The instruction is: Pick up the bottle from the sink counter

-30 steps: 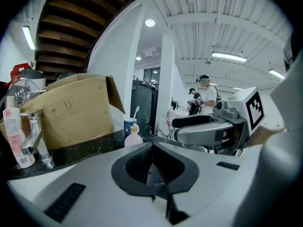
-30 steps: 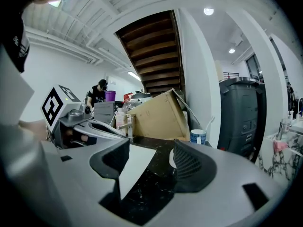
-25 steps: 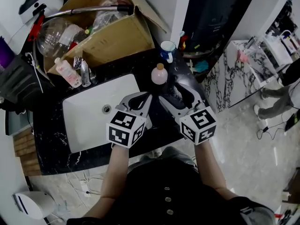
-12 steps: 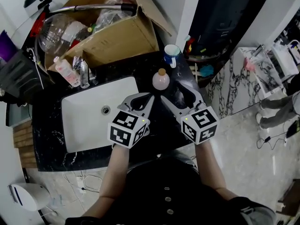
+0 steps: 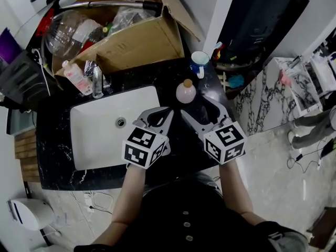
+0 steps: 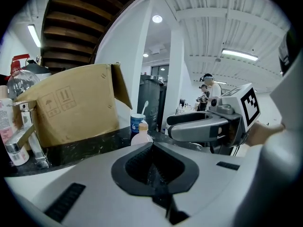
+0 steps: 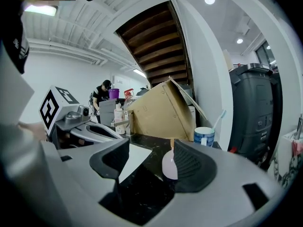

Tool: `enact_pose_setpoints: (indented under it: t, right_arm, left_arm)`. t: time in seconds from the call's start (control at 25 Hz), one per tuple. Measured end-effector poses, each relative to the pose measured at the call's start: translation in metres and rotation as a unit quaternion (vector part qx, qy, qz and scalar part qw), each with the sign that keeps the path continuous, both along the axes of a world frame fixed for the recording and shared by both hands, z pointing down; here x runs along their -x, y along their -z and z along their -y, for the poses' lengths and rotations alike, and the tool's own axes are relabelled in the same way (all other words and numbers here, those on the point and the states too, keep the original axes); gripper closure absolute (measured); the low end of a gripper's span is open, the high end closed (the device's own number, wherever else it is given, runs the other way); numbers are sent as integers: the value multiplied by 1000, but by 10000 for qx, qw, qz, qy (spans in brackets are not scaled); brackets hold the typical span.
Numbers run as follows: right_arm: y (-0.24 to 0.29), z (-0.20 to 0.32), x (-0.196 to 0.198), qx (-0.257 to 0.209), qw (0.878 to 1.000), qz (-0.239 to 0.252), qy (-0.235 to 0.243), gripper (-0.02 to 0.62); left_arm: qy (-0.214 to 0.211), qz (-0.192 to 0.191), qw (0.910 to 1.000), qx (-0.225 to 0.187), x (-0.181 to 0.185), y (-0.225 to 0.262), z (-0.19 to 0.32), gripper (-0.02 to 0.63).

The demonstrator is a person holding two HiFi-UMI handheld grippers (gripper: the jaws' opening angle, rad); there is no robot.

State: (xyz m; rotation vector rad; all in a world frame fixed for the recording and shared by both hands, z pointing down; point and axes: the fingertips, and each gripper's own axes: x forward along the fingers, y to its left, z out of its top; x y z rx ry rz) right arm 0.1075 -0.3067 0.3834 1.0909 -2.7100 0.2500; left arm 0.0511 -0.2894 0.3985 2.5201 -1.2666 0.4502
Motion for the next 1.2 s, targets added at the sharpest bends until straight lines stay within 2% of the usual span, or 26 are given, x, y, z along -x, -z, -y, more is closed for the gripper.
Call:
enact_pose_setpoints:
  t: [0.32, 0.8, 1.0, 1.2]
  right_arm:
    - [-18, -3, 17, 184, 9998, -108, 21, 304]
    - [-21, -5, 27, 294, 9992, -95, -255, 291]
    - [-22, 1, 26, 387, 9983, -99, -426, 290]
    - [-27, 9, 19, 464, 9973, -168, -541, 288]
  left_arm:
    - [62, -66, 9998, 173, 15, -15, -5, 588]
    - [-303, -163, 9991, 237, 27, -18, -6, 588]
    - [-427, -152, 9984, 336, 25, -22, 3, 588]
    - [-473, -315, 9978, 336, 18, -21, 14, 588]
